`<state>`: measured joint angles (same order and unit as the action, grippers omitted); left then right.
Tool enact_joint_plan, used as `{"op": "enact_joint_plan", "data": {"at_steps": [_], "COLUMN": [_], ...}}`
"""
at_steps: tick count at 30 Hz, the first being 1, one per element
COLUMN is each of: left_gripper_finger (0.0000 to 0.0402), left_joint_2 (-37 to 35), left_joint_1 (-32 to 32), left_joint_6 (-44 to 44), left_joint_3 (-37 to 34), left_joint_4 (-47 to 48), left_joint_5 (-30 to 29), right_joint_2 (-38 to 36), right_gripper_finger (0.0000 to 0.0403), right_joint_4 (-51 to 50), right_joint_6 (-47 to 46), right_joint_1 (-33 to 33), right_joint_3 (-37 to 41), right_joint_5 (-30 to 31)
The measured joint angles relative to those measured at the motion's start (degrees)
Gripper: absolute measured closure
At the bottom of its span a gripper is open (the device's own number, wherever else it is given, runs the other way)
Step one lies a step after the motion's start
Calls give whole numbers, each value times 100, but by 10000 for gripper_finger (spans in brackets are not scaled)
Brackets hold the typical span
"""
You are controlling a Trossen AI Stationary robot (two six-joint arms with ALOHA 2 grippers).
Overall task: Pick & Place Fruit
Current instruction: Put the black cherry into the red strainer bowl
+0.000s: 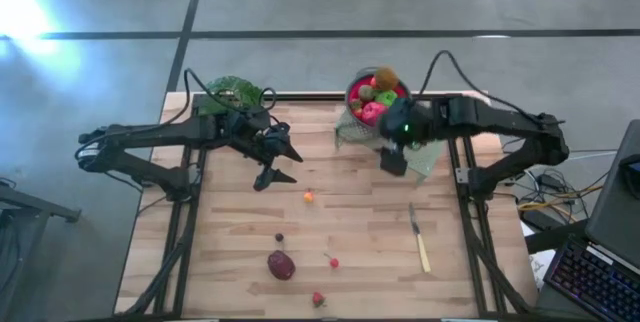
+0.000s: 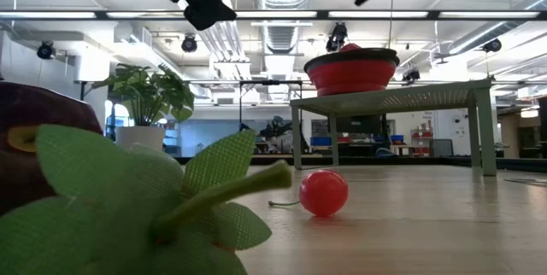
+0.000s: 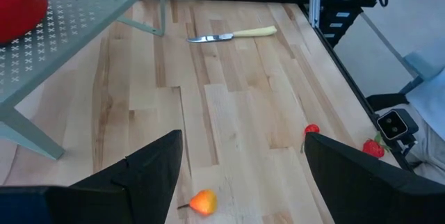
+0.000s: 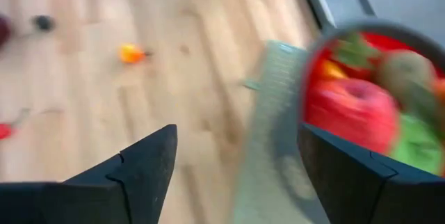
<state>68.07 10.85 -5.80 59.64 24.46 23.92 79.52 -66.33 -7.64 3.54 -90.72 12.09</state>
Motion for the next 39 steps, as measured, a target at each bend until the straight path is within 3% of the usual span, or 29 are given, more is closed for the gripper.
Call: {"op": "enact_joint_plan", "data": {"at_steps": [12, 19, 25, 32, 39], "left_gripper_finger": [94, 94, 94, 94, 94], "left_joint_2": [0, 0, 0, 0, 101], "left_joint_1": [-4, -4, -13, -586, -1850], "left_joint_6": [276, 365, 970, -710, -1315], "left_joint_3": [0, 0, 2, 2, -86], "left_joint_4": [-49, -179, 73, 1281, 1347], "left_joint_5": [0, 0, 34, 85, -1103], "right_joint_2": [311, 311, 307, 298, 295], "right_gripper_finger": [142, 160, 173, 182, 178], "right_joint_4": [178, 16, -507, -684, -680], "right_joint_6": [-588, -1095, -1469, -1492, -1441], "right_joint_1": [-1669, -1954, -1955, -1955, -1953], "right_joint_3": [9, 69, 226, 354, 356], "right_joint_5": [702, 930, 1180, 1406, 1693]}}
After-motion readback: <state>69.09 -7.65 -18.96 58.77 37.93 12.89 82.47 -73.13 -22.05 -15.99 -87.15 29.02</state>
